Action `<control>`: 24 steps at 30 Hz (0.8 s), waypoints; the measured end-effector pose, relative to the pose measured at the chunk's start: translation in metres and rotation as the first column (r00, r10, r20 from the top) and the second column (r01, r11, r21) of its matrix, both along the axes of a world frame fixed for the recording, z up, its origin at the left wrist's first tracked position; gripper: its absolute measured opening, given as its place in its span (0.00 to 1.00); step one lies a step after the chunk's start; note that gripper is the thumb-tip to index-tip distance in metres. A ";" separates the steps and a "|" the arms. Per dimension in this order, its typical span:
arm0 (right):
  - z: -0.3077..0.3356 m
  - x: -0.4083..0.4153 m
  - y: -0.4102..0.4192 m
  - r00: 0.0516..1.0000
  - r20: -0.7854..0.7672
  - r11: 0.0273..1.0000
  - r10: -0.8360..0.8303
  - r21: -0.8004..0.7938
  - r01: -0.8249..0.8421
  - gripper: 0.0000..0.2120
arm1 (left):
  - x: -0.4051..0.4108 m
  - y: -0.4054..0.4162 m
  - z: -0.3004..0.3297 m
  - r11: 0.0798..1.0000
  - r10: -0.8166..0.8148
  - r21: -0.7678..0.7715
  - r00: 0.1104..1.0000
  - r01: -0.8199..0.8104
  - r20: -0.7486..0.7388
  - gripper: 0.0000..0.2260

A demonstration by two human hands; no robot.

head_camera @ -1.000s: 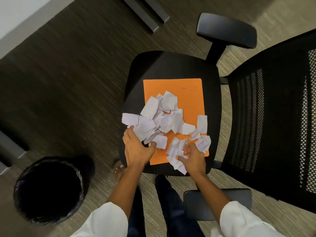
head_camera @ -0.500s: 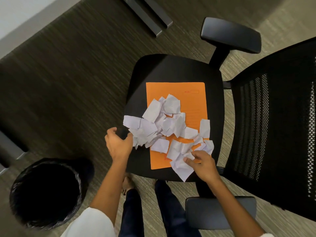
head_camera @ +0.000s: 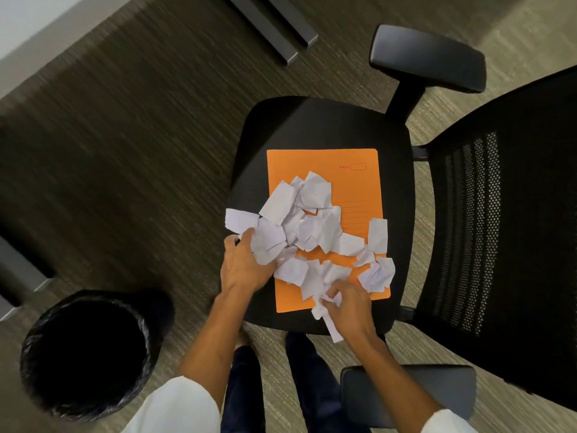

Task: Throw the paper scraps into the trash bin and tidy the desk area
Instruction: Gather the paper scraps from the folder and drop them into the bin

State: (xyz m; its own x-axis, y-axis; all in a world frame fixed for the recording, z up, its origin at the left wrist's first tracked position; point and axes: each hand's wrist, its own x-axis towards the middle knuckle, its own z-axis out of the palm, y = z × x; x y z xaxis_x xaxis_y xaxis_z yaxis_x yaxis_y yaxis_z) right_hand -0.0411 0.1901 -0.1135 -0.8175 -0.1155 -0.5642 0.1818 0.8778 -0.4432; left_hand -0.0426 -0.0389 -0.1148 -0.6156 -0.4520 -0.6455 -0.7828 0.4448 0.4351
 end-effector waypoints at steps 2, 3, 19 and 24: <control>0.011 -0.006 0.013 0.998 0.026 0.996 -0.064 -0.055 0.065 0.11 | 0.002 0.002 0.002 1.000 -0.027 -0.001 1.000 0.027 -0.011 0.36; 0.019 -0.008 0.019 0.996 0.039 0.993 -0.084 -0.083 0.087 0.11 | 0.002 0.004 0.002 0.999 -0.034 0.003 0.999 0.034 -0.012 0.35; 0.023 -0.119 -0.064 0.998 -0.032 0.966 -0.061 -0.254 0.051 0.40 | 0.017 -0.006 0.010 1.000 0.003 0.030 0.953 0.006 -0.302 0.24; -0.005 -0.123 -0.062 0.997 -0.069 0.992 0.042 -0.113 -0.050 0.42 | 0.002 -0.038 0.003 0.915 0.324 -0.105 0.864 -0.390 -0.386 0.31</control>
State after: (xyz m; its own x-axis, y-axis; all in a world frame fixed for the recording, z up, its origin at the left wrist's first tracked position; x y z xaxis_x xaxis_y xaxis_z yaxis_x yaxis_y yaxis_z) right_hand -0.1644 0.1280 -0.1183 -0.8451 -0.2145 -0.4898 0.1094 0.8273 -0.5510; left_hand -0.0404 -0.0770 -0.1120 -0.5616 -0.7686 -0.3062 -0.7108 0.2587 0.6541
